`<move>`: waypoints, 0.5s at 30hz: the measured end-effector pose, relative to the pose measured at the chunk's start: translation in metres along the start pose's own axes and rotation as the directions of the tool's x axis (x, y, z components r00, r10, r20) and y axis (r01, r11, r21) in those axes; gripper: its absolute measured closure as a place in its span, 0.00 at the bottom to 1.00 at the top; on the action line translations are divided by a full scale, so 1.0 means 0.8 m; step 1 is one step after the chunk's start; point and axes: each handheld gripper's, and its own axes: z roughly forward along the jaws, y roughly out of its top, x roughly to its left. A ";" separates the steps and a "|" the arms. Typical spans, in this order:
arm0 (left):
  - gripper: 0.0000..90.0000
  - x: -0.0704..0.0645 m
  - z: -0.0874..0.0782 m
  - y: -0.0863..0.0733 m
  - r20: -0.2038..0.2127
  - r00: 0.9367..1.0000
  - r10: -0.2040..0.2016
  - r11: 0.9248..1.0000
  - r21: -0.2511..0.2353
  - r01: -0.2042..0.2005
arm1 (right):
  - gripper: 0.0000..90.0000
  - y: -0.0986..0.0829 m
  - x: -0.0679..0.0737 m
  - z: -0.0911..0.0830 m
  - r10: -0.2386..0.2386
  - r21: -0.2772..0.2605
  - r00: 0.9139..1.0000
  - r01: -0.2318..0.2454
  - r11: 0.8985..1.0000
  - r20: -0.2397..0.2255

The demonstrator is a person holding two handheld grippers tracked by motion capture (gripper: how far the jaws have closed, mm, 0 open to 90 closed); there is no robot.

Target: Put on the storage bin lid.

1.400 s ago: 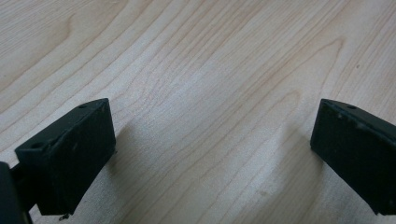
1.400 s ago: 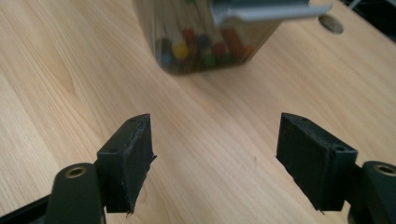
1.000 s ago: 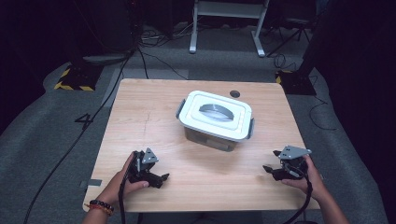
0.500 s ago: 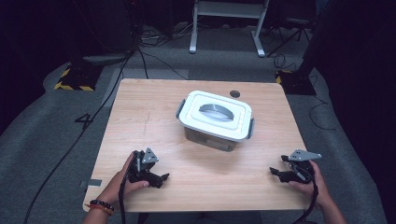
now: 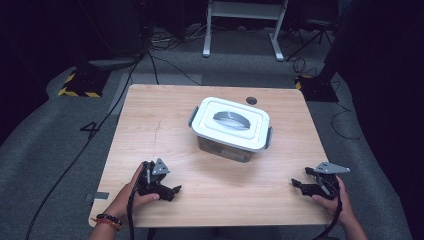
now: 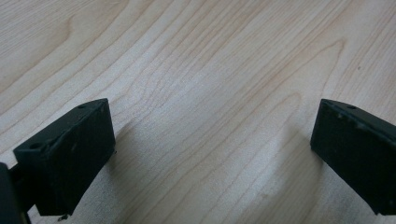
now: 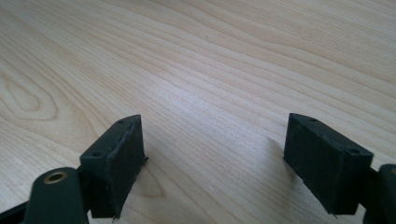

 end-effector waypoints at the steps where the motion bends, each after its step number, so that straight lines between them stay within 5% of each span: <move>1: 0.00 0.000 0.000 0.000 0.000 1.000 0.000 1.000 0.000 0.000 | 0.23 0.000 0.000 0.000 0.002 0.001 1.000 -0.002 1.000 0.001; 15: 0.00 0.000 0.000 0.000 -0.003 1.000 0.003 1.000 0.000 -0.003 | 0.23 -0.001 0.001 -0.001 0.009 0.000 1.000 -0.009 1.000 0.009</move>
